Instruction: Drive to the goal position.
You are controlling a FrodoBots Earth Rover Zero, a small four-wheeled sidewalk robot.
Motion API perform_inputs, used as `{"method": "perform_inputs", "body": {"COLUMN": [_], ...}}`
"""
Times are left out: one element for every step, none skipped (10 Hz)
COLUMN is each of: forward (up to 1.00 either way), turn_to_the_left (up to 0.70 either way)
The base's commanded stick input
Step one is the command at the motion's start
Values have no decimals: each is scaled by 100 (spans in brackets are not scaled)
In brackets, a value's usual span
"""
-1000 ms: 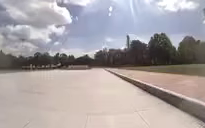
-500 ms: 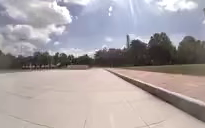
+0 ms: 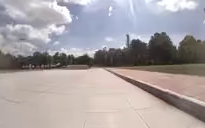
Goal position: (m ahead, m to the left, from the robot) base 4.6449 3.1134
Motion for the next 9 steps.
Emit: {"method": "perform_inputs", "body": {"forward": [70, 70, 70, 70, 70, 70, 70, 70, 70], "turn_to_the_left": [0, 0, 0, 0, 0, 0, 0, 0, 0]}}
